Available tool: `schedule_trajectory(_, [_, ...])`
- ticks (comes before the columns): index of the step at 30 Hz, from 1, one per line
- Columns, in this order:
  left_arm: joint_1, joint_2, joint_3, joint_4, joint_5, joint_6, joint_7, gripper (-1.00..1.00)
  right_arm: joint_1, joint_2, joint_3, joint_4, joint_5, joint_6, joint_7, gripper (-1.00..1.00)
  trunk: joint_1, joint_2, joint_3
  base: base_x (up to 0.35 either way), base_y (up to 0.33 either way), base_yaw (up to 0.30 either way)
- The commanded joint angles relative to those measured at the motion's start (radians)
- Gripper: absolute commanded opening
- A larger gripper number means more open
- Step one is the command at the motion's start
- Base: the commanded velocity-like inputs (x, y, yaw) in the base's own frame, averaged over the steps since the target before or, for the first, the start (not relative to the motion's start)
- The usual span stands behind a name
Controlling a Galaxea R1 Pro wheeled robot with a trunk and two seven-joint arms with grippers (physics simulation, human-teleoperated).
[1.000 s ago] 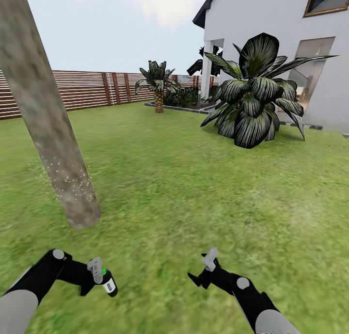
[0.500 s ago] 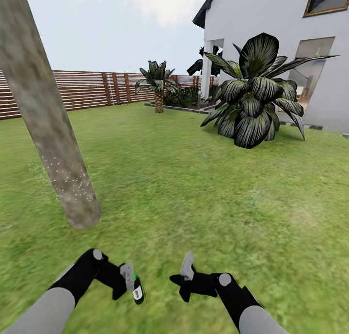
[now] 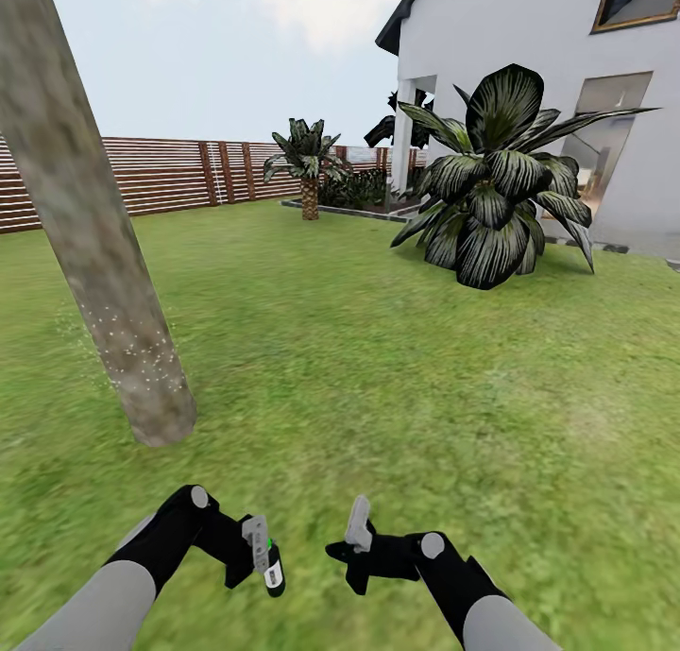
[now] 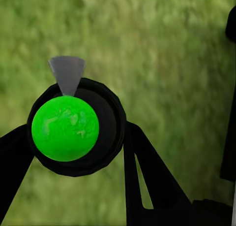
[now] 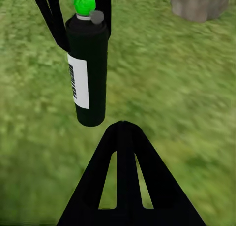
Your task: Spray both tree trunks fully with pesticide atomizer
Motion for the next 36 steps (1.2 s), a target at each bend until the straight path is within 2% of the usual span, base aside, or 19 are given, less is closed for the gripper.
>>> schedule_trajectory(1, [0.000, -0.002, -0.001, -0.001, -0.003, 0.003, -0.003, -1.00, -0.001, 0.001, 0.000, -0.001, 0.008, -0.003, 0.005, -1.00, 0.000, 0.000, -0.001, 0.000, 0.000, 0.000])
schedule_trajectory(8, [0.000, -0.014, -0.003, -0.003, -0.007, 0.047, -0.003, -1.00, -0.001, 0.001, 0.008, -0.002, 0.007, -0.003, 0.005, -1.00, 0.000, 0.000, -0.001, 0.000, 0.000, 0.000])
schedule_trajectory(9, [0.000, -0.017, -0.005, -0.003, -0.018, 0.049, -0.003, -1.00, -0.001, 0.001, 0.008, -0.002, 0.007, -0.003, 0.005, -1.00, 0.000, 0.000, -0.001, 0.000, 0.000, 0.000])
schedule_trajectory(12, [0.000, -0.038, -0.020, -0.002, -0.086, 0.057, 0.001, -1.00, -0.001, 0.001, 0.008, -0.003, 0.007, -0.003, 0.005, -1.00, 0.000, 0.000, -0.001, 0.000, 0.000, 0.000])
schedule_trajectory(14, [0.000, -0.048, -0.021, -0.002, -0.100, 0.059, 0.025, -1.00, -0.001, 0.001, 0.008, -0.004, 0.007, -0.003, 0.005, -1.00, 0.000, 0.000, -0.001, 0.000, 0.000, 0.000])
schedule_trajectory(18, [0.001, -0.057, -0.020, -0.001, -0.104, 0.060, 0.043, -1.00, -0.001, 0.001, 0.009, -0.021, 0.007, -0.003, 0.005, -1.00, 0.000, 0.000, -0.001, 0.000, 0.000, 0.000])
schedule_trajectory(28, [0.002, -0.113, -0.021, -0.001, -0.109, 0.095, 0.057, -1.00, -0.001, 0.001, 0.009, -0.032, 0.006, -0.003, 0.005, -1.00, 0.000, 0.000, -0.001, 0.000, 0.000, 0.000])
schedule_trajectory(31, [0.004, -0.126, -0.021, 0.000, -0.107, 0.096, 0.085, -1.00, -0.001, 0.001, 0.009, -0.033, 0.006, -0.003, 0.005, -1.00, 0.000, 0.000, -0.001, 0.000, 0.000, 0.000])
schedule_trajectory(36, [0.007, -0.143, -0.021, 0.001, -0.106, 0.096, 0.093, -1.00, -0.001, 0.001, 0.009, -0.033, 0.006, -0.003, 0.005, -1.00, 0.000, 0.000, -0.001, 0.000, 0.000, 0.000])
